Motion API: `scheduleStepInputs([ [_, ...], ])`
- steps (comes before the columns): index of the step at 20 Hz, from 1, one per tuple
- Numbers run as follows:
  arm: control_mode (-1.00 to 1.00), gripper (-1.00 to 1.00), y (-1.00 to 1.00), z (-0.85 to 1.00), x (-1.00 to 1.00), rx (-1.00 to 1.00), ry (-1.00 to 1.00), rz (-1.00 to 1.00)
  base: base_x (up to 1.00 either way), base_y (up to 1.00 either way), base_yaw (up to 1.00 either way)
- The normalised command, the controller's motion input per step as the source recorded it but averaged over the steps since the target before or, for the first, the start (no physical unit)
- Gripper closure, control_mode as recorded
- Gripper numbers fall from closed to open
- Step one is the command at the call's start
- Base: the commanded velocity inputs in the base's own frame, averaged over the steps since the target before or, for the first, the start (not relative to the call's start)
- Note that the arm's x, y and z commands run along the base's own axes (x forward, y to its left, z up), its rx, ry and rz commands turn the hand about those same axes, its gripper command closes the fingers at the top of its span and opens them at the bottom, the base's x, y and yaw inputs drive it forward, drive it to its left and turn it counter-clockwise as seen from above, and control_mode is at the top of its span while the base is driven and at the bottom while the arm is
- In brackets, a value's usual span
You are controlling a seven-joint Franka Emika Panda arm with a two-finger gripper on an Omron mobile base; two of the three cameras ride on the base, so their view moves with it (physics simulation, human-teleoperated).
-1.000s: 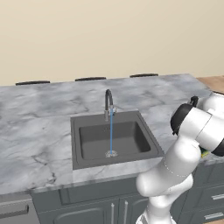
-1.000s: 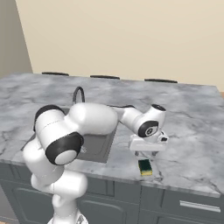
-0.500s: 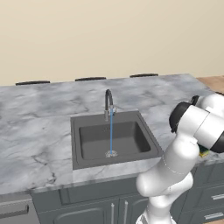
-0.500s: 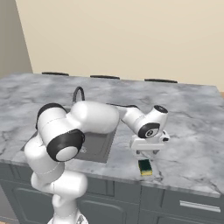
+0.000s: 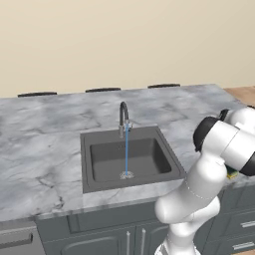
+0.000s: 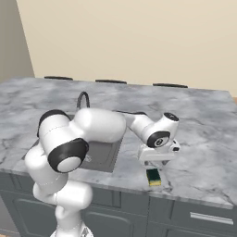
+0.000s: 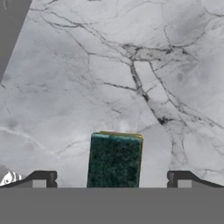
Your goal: Soak the sponge with water for a few seconds and then drop it inside the sink.
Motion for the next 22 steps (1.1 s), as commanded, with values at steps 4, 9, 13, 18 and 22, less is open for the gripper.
scheduleStepInputs([
  [4,-1.00,-1.00,0.00,-0.17,-0.11,-0.02,-0.02,0.11,0.00,0.00,0.00],
  [9,-1.00,-1.00,0.00,-0.35,0.00,-0.03,-0.09,0.08,0.00,0.00,0.00],
  [13,-1.00,-1.00,0.00,-0.19,0.00,-0.01,-0.11,0.05,0.00,0.00,0.00],
  [18,-1.00,-1.00,0.00,-0.08,-0.08,0.00,-0.02,0.04,0.00,0.00,0.00],
  [22,-1.00,-1.00,0.00,-0.20,-0.08,0.00,0.00,0.01,0.00,0.00,0.00],
])
